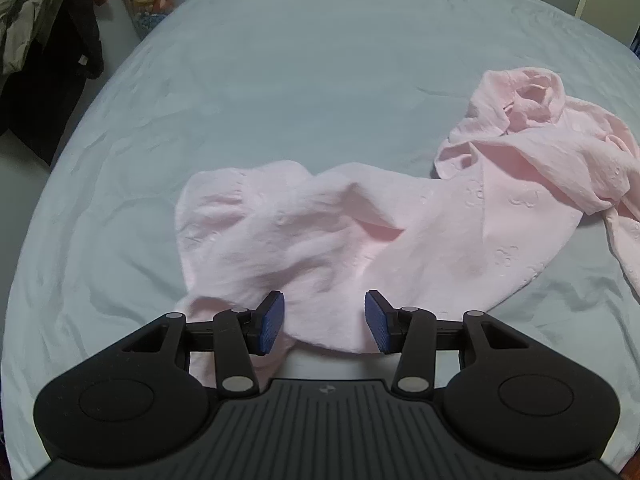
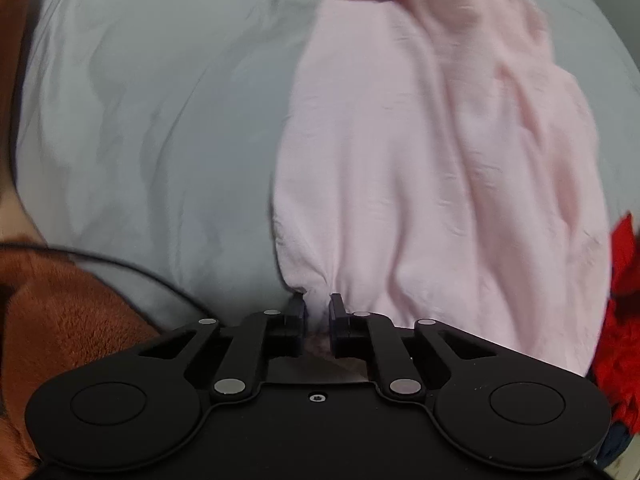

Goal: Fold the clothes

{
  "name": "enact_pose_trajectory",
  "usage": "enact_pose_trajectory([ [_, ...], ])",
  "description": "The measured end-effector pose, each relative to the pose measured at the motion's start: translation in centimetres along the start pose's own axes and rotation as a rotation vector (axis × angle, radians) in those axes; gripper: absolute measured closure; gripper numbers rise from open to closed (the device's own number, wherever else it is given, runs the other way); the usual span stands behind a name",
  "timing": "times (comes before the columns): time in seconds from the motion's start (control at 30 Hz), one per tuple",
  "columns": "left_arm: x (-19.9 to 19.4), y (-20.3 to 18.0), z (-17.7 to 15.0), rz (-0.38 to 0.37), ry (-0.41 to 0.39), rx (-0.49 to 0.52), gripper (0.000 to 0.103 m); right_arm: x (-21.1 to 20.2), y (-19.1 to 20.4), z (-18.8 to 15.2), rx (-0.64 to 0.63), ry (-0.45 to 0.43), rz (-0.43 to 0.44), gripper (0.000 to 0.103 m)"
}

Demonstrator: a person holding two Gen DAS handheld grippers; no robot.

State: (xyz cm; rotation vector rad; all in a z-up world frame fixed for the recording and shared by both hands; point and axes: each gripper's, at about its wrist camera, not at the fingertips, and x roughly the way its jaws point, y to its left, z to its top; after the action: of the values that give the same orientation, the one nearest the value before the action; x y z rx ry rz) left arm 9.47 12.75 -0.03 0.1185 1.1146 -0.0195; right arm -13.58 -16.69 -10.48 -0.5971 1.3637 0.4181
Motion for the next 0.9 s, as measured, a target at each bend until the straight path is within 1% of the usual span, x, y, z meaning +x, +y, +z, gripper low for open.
enact_pose_trajectory([
  [0.07,-0.6,0.8,0.0,0.013,-0.01,0.008,0.06,-0.6,-1.0,-0.2,0.029,-0.009,-0.007,0.094],
  [0.2,-1.3,2.2,0.1,0.03,-0.019,0.023,0.06,-3.0,-5.4,-1.0,0.153,-0.052,-0.119,0.094],
  [0.27,-1.6,2.3,-0.1,0.004,-0.025,0.046,0.059,-3.9,-7.3,-1.4,0.209,-0.07,-0.166,0.094],
  [0.3,-1.8,2.3,-0.2,-0.01,-0.029,0.058,0.058,-4.5,-8.0,-1.5,0.225,-0.082,-0.192,0.095],
  [0.33,-2.1,2.0,-0.4,-0.035,-0.036,0.089,0.051,-5.1,-8.7,-1.5,0.241,-0.094,-0.218,0.095],
  [0.4,-2.5,0.8,-0.7,-0.05,-0.05,0.153,0.047,-6.3,-9.9,-1.8,0.249,-0.105,-0.274,0.095],
  [0.43,-2.6,0.2,-0.8,-0.05,-0.051,0.179,0.047,-7.0,-10.5,-1.9,0.253,-0.11,-0.302,0.095],
  [0.53,-2.6,-1.4,-0.4,-0.077,-0.057,0.214,0.047,-8.4,-12.1,-2.0,0.269,-0.107,-0.359,0.095],
  [0.57,-2.6,-2.0,-0.3,-0.087,-0.058,0.225,0.047,-9.7,-13.5,-2.5,0.287,-0.105,-0.402,0.095],
  [0.67,-1.9,-3.7,0.1,-0.114,-0.05,0.257,0.047,-11.9,-15.2,-4.0,0.33,-0.107,-0.436,0.095],
  [0.7,-1.6,-4.3,0.2,-0.118,-0.044,0.272,0.047,-13.3,-16.6,-4.9,0.386,-0.123,-0.461,0.095],
  [0.73,-1.2,-4.6,0.2,-0.117,-0.037,0.28,0.047,-13.5,-16.5,-5.2,0.393,-0.129,-0.464,0.095],
  [0.83,-0.3,-5.6,0.2,-0.113,-0.022,0.299,0.047,-14.7,-17.7,-7.0,0.43,-0.136,-0.532,0.096],
  [0.9,-0.1,-6.0,0.0,-0.121,-0.021,0.311,0.047,-15.0,-18.1,-8.0,0.435,-0.128,-0.543,0.096],
])
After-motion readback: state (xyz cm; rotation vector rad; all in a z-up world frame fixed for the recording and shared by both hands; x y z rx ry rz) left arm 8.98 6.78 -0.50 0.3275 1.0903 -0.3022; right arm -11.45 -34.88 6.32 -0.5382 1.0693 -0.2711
